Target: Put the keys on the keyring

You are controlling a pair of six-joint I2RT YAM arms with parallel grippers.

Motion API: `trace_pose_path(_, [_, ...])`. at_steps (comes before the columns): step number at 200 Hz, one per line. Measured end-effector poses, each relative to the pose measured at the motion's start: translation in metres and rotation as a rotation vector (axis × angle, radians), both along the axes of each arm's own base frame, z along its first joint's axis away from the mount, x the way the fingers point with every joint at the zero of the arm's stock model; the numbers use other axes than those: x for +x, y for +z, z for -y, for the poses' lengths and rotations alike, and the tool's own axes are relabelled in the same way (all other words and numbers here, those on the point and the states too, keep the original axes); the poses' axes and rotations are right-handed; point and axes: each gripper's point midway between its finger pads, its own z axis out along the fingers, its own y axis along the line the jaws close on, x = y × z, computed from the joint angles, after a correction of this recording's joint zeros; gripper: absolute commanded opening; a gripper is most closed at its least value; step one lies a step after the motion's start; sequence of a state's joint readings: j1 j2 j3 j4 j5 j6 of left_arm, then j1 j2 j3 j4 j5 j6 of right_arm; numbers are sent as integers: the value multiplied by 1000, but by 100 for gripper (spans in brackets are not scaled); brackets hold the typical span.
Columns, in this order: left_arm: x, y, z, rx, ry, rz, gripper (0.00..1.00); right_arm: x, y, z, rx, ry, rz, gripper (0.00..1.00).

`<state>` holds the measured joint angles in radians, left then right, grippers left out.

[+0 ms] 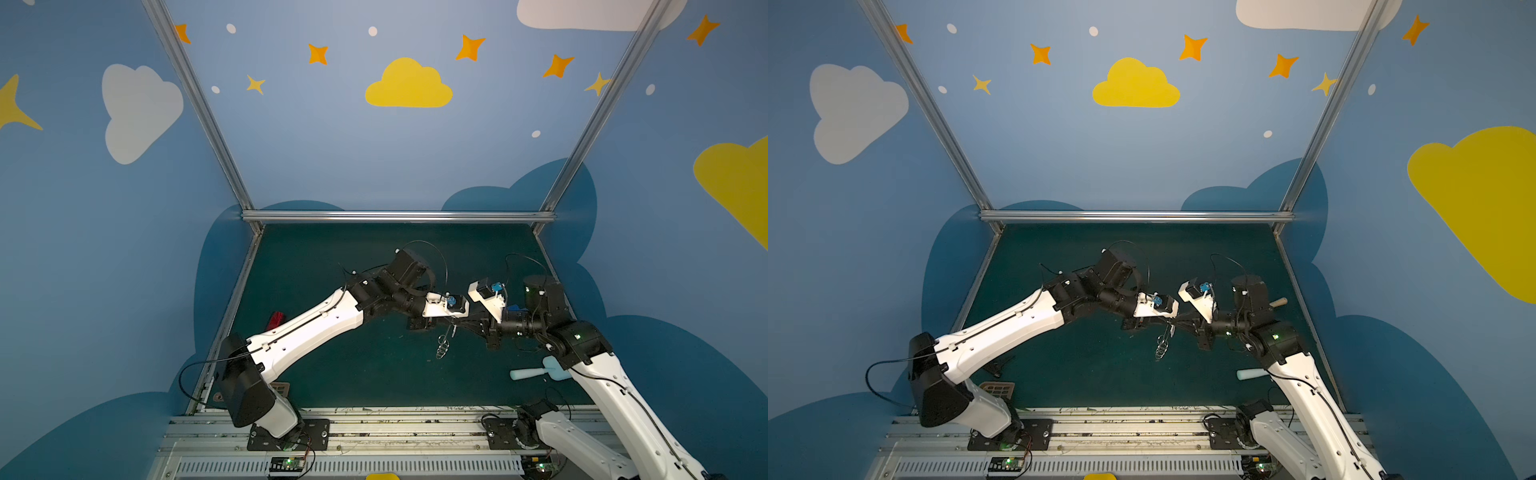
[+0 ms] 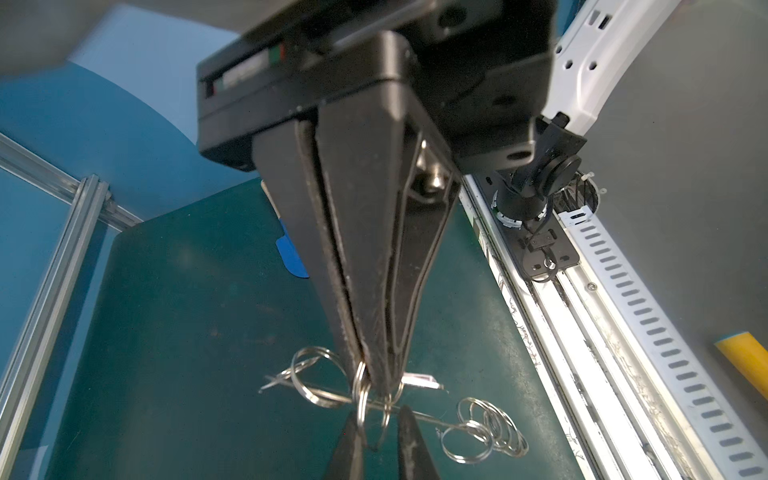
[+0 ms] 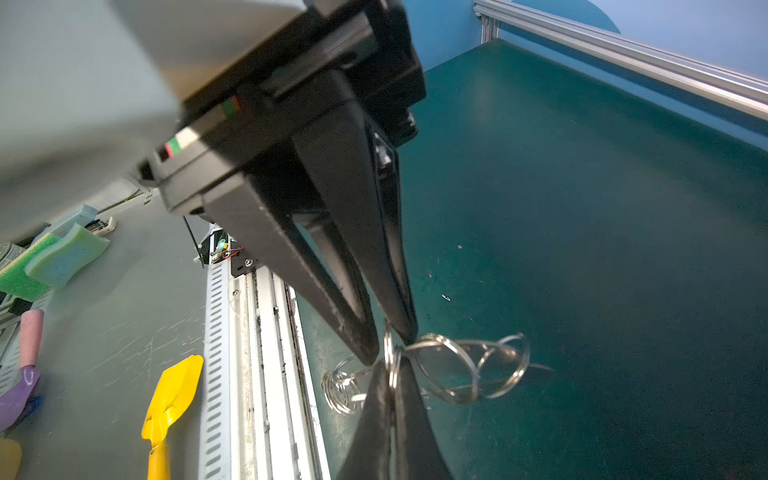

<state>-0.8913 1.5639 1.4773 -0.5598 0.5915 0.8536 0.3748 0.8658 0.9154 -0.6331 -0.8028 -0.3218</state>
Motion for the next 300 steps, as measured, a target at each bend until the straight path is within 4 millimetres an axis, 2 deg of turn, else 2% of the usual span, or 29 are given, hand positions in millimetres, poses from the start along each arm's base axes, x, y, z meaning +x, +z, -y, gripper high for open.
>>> trace_pose_path(66, [2, 2, 3, -5, 12, -31, 12, -1, -1, 0, -1, 2, -5, 0])
trace_pose_path(103, [3, 3, 5, -7, 33, -73, 4, -2, -3, 1, -10, -1, -12, 0])
trace_pose_path(127, [3, 5, 6, -18, 41, -91, 4, -1, -2, 3, -12, -14, -2, 15])
trace_pose_path(156, [2, 5, 8, -51, 49, -124, 4, -1, 0, 7, 5, -49, 28, 17])
trace_pose_path(201, [2, 0, 4, -95, 96, -170, 4, 0, 0, 13, 35, -97, 29, 19])
trace_pose_path(257, [5, 18, 2, -170, 128, -156, 4, -3, -1, 16, 72, -112, 12, 20])
trace_pose_path(300, [7, 24, 4, -200, 135, -154, 4, -3, 3, 14, 93, -99, 14, 16])
